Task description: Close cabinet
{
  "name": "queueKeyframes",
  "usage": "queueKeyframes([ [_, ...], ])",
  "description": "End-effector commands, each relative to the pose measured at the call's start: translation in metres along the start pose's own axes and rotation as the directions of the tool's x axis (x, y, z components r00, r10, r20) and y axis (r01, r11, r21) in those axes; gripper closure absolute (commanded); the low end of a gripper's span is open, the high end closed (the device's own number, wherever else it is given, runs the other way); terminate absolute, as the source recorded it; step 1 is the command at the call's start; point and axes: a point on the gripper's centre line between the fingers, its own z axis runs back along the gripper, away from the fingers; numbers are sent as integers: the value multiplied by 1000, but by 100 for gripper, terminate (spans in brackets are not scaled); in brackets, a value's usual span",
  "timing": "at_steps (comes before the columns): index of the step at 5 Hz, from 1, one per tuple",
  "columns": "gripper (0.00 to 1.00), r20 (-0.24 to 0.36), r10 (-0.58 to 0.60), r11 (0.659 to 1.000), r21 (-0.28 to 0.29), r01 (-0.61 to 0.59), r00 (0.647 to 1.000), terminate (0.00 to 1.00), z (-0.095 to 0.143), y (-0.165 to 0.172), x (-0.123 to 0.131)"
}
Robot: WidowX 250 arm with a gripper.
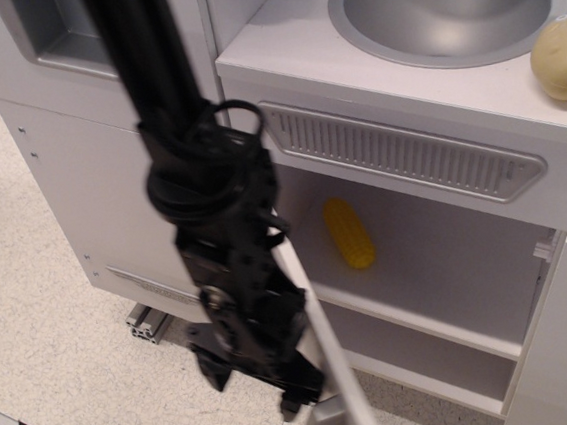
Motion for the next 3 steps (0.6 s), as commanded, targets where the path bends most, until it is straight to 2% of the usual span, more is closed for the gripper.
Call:
queueKeyframes([
  [1, 0, 41, 63, 997, -53, -61, 997, 0, 4, -41, 41],
  [3, 0, 77, 137, 989, -65, -132, 988, 0, 2, -62, 75],
])
